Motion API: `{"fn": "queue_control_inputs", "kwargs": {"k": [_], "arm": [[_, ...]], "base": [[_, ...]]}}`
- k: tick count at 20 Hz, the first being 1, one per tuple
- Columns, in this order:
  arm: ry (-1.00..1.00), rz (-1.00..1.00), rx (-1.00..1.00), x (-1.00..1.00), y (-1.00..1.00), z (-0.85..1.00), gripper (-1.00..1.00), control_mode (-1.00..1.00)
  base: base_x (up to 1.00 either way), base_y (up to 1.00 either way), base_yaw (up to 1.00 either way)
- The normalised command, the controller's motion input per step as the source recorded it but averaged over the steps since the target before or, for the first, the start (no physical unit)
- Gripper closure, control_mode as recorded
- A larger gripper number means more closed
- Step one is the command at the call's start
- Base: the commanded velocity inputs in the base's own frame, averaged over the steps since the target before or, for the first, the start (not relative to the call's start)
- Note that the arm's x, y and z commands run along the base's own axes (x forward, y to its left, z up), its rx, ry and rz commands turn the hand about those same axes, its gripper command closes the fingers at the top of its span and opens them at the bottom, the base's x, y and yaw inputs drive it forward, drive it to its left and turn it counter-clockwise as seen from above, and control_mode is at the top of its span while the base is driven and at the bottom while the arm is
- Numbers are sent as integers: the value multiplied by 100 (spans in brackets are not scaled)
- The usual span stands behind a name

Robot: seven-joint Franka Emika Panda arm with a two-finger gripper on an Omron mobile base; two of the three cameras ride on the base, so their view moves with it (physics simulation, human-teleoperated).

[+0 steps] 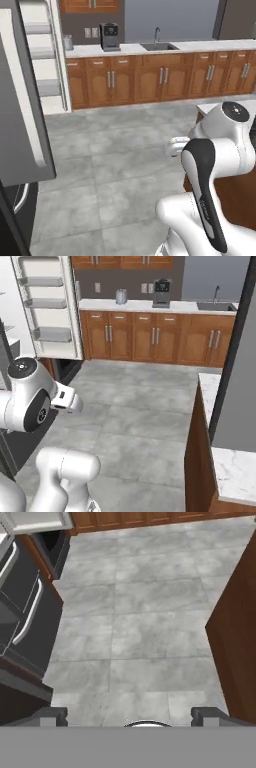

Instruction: Gather the lime and onion from the fridge and place them on a tray on the dining counter. Then gather the chicken drumsticks from the fridge and place them on the other tray.

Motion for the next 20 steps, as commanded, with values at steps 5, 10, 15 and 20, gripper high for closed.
{"fn": "queue_control_inputs", "kwargs": {"k": [5,10,15,20], "arm": [[0,0,0,0,0,0,-100,100],[0,0,0,0,0,0,-100,100],[0,0,0,0,0,0,-100,100],[0,0,0,0,0,0,-100,100]], "base": [[75,21,2],[77,0,17],[81,0,30],[54,0,36]]}}
